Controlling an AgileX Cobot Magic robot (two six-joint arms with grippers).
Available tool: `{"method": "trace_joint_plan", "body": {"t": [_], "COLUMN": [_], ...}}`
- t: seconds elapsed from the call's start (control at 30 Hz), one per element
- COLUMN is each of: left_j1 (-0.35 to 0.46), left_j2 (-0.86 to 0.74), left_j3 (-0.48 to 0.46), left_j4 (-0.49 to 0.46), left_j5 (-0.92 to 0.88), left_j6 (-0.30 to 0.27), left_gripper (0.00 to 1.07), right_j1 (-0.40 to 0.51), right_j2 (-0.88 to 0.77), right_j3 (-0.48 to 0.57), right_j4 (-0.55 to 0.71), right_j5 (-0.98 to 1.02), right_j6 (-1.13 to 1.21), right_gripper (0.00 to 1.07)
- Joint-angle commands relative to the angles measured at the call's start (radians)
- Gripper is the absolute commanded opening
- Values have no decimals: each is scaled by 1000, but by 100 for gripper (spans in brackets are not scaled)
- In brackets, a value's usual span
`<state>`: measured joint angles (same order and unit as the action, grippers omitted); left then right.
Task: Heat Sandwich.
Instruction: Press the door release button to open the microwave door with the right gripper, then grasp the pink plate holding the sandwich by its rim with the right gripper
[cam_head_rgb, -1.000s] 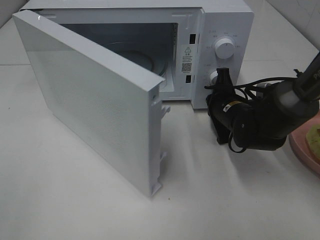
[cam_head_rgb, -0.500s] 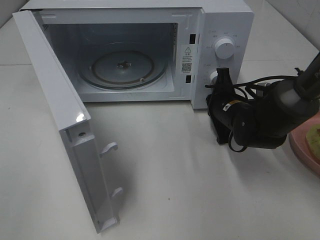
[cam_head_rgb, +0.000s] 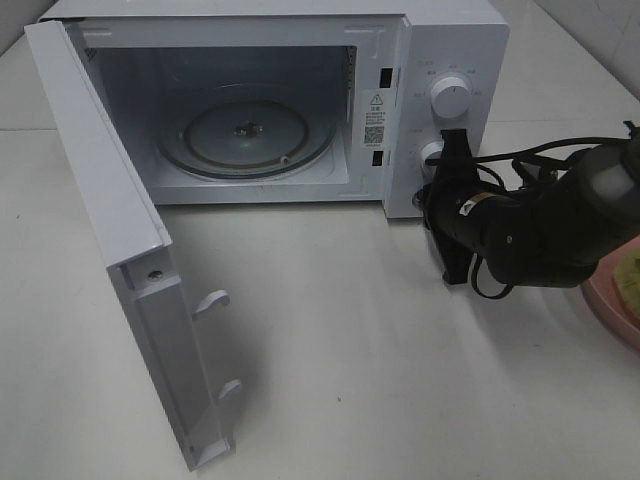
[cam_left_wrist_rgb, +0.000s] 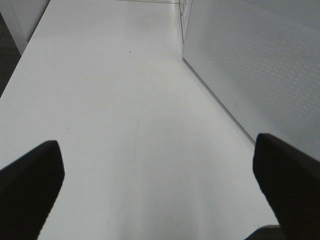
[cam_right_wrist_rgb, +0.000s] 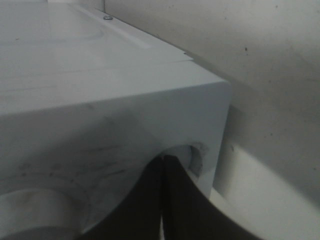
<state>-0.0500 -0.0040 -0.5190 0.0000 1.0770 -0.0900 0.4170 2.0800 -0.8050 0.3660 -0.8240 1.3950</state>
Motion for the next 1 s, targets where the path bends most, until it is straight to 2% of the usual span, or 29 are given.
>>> {"method": "trace_joint_plan", "body": {"t": [0.03,0.57,1.0], "left_j1": [2,2,2], "left_j2": [-23,-23,-23], "left_j3": [0,0,0], "left_j4": [0,0,0], "left_j5": [-5,-5,-5], "left_j6": [-4,-4,-4], "left_gripper": [98,98,98], "right_j1": [-7,-7,-7], "right_j2": [-54,-239,-450], "right_j3": [15,152,174], "right_j4": [-53,-97,-97], "right_j5": [-44,149,563], "right_j6": [-11,-92,-468], "right_gripper": [0,0,3]}}
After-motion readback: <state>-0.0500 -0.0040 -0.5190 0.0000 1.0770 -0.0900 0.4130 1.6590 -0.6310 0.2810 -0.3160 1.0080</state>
